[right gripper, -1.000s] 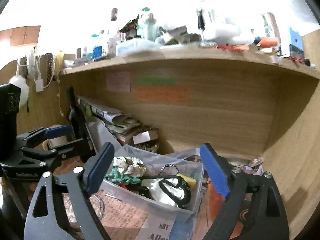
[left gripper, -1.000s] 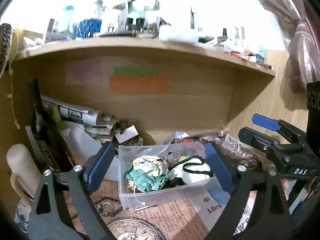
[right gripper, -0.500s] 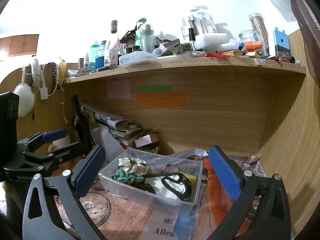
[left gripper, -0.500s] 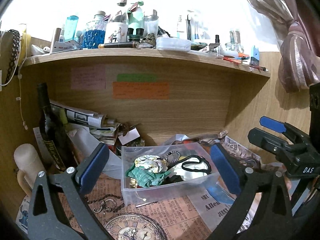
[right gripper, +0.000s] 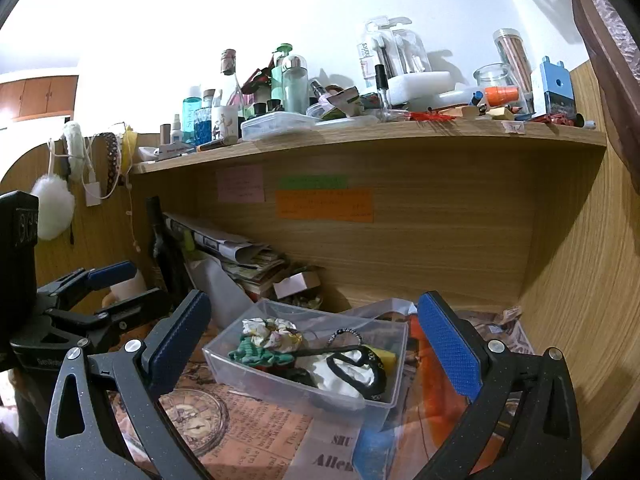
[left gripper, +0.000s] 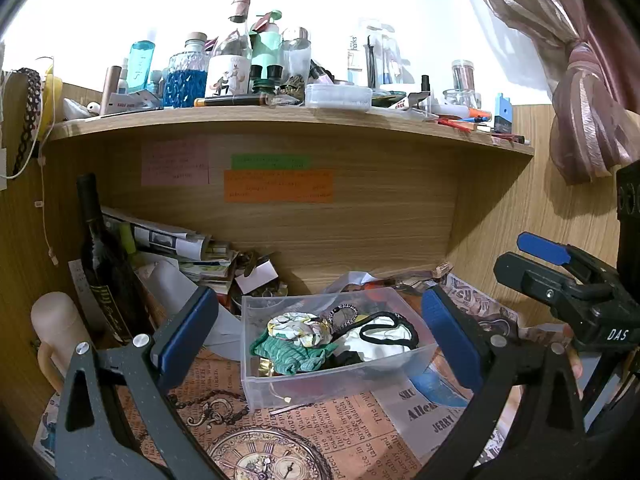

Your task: Organize soft objects

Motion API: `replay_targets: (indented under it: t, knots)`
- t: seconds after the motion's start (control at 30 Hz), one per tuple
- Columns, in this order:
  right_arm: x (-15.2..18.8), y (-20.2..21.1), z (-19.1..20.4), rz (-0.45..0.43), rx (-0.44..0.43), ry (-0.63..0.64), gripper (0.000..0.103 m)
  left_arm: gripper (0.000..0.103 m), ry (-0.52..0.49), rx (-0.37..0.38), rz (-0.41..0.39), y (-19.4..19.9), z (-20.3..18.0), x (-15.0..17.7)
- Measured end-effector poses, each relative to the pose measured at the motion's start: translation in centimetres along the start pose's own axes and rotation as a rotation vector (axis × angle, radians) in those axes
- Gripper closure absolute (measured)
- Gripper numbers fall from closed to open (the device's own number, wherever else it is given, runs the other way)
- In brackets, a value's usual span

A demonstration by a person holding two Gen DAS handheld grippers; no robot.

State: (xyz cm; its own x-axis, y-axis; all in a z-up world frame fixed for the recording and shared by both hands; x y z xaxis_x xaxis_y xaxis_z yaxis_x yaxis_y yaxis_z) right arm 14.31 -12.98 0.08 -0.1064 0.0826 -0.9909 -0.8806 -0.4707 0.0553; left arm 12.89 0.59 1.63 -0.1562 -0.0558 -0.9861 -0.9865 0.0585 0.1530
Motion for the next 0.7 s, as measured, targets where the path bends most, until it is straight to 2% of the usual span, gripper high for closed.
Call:
replay_targets:
  t: [0.7]
  knots:
    - [0.09, 0.17, 0.05, 0.002, -0.003, -0.011, 0.0, 0.0, -0.008, 0.006, -0.001, 0.27, -0.24, -0.01]
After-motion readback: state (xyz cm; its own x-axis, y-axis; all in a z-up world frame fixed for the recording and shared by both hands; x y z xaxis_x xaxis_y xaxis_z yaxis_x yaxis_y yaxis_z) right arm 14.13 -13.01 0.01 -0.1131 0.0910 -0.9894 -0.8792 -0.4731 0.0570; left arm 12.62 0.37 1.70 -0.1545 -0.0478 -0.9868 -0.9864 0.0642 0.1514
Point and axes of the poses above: each gripper's, at about its wrist camera, not at the fingertips, and y roughly against the way its jaws point, z to its left, x to its underside, the point moved 9 cm from there along -y, roughly the way its jaws point, and after that the axes turned 9 degrees about -z, right-handed, at the moved point
